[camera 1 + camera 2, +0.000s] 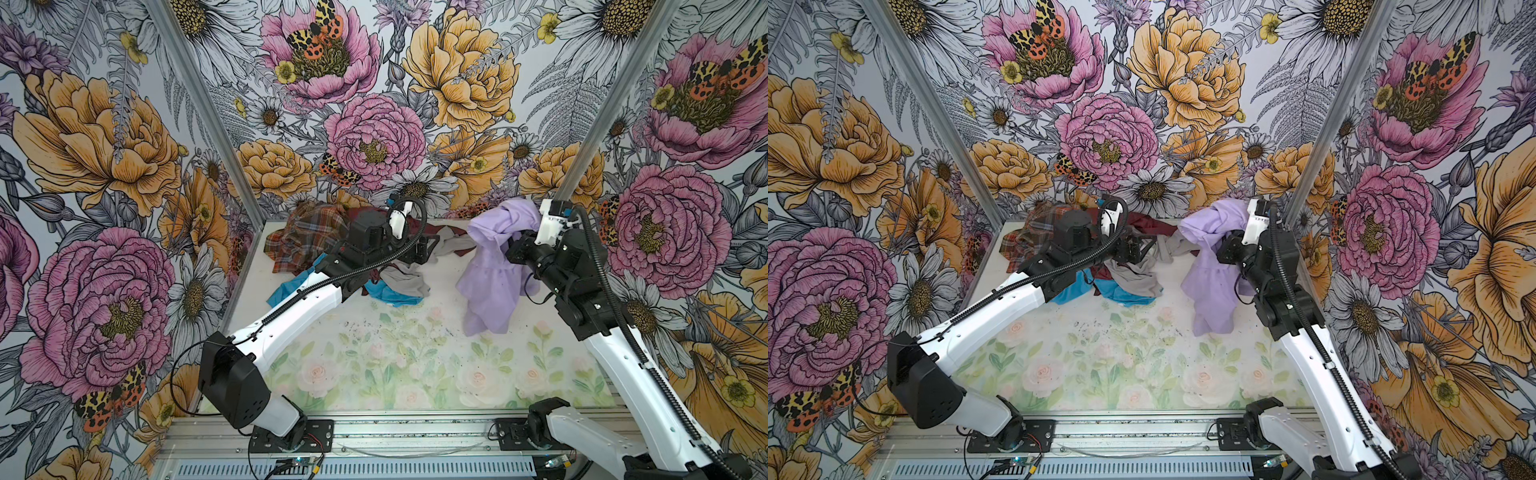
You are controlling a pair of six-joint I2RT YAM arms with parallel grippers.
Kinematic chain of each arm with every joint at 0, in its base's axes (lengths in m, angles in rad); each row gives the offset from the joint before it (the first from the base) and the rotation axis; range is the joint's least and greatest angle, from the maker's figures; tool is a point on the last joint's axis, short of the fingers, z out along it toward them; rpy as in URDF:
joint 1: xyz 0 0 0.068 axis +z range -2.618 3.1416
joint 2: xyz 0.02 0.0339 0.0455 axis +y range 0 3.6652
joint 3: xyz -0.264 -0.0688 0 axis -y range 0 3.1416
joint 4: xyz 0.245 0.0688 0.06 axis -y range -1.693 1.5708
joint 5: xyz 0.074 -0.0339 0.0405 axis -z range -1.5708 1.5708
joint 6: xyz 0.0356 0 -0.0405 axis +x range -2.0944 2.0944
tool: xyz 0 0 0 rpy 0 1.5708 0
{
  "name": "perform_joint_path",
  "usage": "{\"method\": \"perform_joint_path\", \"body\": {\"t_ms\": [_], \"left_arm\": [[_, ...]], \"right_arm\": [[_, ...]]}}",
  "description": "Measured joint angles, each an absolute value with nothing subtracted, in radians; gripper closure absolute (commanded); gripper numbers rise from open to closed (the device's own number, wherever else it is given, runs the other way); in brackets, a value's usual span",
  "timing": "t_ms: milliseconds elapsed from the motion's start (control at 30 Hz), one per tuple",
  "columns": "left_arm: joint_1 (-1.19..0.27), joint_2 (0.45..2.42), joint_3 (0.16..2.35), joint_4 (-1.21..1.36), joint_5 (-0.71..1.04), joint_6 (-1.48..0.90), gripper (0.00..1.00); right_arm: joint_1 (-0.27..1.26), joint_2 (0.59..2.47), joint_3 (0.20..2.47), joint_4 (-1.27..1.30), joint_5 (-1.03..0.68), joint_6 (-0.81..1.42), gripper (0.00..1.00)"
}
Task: Pick out a specific cloth from the pile
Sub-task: 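Carry the lavender cloth toward the open table area nearer the right arm, then lower the lavender cloth onto the table and open the right gripper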
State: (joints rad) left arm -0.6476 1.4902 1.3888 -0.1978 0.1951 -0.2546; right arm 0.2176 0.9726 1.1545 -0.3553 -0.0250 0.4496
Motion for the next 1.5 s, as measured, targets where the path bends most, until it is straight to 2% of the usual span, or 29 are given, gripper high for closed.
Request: {"method": "perform_joint_path", "body": {"t_ms": [200,633,867,1200,1500], "left_arm": [[-0.653,1.419,1.361,-0.293,0.144,-0.254,0.01],[-0.685,1.299,1.220,-0.415,0.110,-0.227,0.01],[-0.685,1.295,1.211,-0.419,0.116,-0.210,0.01],[-0.679,1.280,1.178,-0.419,0.120,-0.200,0.01],[-0.592,1.270,1.172,-0.410,0.120,-0.207,0.03]], "right_arm": [[0.114,0.876,1.134,-0.444,0.040,0.424,1.00],[-0.062,0.845,1.067,-0.554,0.180,0.366,1.00],[-0.083,0.831,1.031,-0.556,0.213,0.366,1.00],[-0.083,0.861,0.842,-0.558,0.192,0.405,1.00],[-0.085,0.910,0.706,-0.553,0.163,0.457,1.00]]}}
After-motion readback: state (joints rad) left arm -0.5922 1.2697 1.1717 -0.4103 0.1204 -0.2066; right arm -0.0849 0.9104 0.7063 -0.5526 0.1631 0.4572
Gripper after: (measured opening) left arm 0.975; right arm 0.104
